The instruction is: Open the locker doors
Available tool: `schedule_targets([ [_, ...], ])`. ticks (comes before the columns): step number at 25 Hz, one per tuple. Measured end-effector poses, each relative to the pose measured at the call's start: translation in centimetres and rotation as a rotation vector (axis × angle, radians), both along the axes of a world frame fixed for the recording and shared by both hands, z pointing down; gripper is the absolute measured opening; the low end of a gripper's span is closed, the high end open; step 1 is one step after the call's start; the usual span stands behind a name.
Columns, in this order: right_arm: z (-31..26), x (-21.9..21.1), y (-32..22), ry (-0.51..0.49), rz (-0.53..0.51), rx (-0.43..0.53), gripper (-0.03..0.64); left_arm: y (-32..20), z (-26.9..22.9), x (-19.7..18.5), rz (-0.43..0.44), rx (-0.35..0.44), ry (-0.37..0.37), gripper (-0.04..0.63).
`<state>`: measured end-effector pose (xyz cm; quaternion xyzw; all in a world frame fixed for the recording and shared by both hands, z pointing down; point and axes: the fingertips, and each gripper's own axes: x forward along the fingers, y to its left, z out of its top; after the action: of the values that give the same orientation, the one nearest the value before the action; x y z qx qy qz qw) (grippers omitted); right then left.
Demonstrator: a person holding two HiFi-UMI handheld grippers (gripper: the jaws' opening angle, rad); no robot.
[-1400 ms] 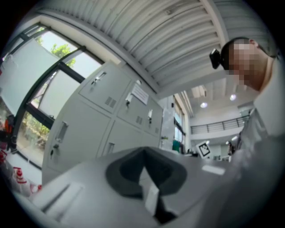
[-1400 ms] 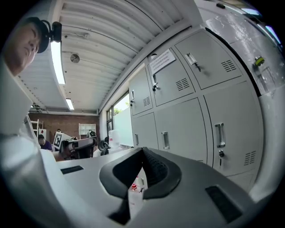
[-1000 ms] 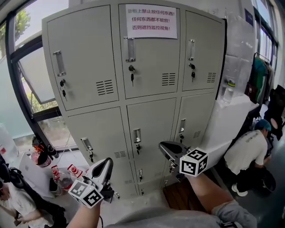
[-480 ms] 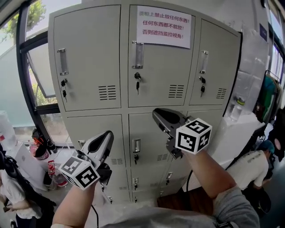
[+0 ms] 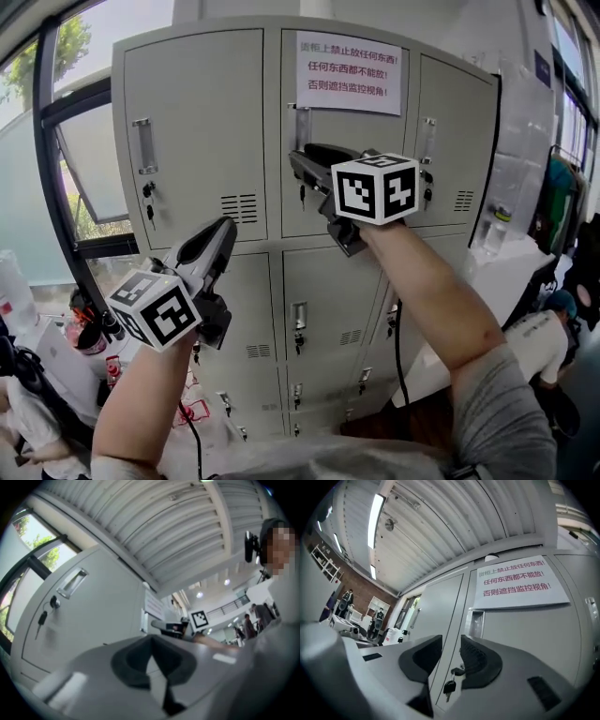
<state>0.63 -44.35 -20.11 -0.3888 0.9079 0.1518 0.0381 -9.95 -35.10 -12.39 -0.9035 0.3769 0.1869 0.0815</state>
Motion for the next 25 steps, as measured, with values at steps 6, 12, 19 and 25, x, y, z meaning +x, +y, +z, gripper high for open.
schedule_targets([
  [6, -1.8, -0.5, -3.6, -0.003, 0.152, -0.036, 0.125, -0.1, -1.7, -1.8, 0.045, 0.012, -0.004, 0.005],
  [12, -2.0, -1.9, -5.4, 0.000, 0.228, -0.067, 0.132, 0.2, -1.8, -3.3, 0.095, 0.015, -0.007, 0.005],
  [19, -1.9, -2.2, -4.9, -0.012, 0.225, -0.075, 0.141, 2.3, -1.0, -4.2, 0.115, 0.029, -0.025, 0.005],
  [25, -1.9, -1.0, 0.2, -0.019, 0.085, -0.073, 0.141, 4.3, -0.8, -1.6, 0.102, 0.019, -0.019, 0.005],
])
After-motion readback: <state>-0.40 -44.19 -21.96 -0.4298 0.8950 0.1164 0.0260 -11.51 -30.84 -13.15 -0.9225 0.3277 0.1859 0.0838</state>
